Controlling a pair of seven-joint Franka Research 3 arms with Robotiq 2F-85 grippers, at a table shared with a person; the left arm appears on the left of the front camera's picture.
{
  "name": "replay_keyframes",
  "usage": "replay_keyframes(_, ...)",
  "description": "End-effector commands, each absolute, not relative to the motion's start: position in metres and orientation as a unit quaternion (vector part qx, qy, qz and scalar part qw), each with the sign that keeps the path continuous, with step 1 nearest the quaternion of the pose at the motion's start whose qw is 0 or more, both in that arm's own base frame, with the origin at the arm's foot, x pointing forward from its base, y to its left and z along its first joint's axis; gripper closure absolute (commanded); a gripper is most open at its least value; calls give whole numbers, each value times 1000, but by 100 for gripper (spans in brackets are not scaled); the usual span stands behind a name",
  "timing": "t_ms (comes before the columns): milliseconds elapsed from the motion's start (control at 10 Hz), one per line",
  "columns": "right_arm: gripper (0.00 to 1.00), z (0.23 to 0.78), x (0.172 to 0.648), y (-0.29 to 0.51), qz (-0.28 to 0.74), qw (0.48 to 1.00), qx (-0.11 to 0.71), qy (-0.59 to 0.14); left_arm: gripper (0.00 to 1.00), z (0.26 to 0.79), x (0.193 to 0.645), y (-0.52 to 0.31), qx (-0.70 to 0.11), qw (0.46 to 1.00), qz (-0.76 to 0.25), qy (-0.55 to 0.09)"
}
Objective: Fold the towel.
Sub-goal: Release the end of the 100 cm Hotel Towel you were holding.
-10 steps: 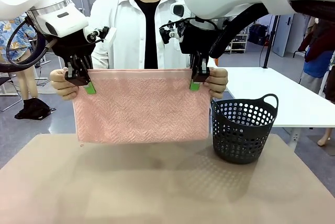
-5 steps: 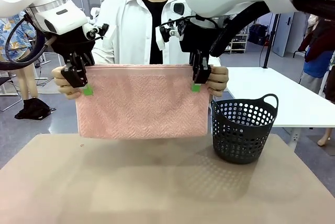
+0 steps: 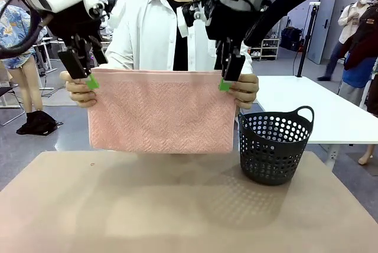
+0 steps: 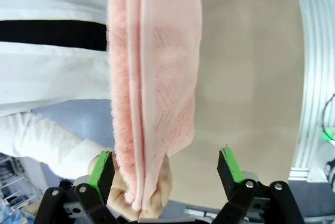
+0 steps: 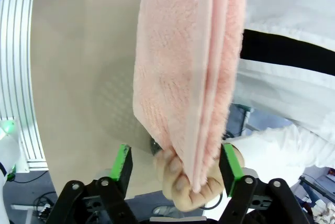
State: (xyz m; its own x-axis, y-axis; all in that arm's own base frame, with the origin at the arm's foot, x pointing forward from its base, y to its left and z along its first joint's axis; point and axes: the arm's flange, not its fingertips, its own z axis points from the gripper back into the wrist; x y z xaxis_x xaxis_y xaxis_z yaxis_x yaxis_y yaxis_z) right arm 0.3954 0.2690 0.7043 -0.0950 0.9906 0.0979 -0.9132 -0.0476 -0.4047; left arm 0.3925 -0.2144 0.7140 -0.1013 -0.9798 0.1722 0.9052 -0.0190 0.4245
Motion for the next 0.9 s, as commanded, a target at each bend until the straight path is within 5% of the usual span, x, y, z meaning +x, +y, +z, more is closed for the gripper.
replay_keyframes(0,11,716,394,271,718,652,-131,-204,0,725,395,-213,114,664,-698,-241)
replay_keyframes(800,9,695,439,274,712,674,-108,-166,0,695,443,-215,107,664,-707,-218)
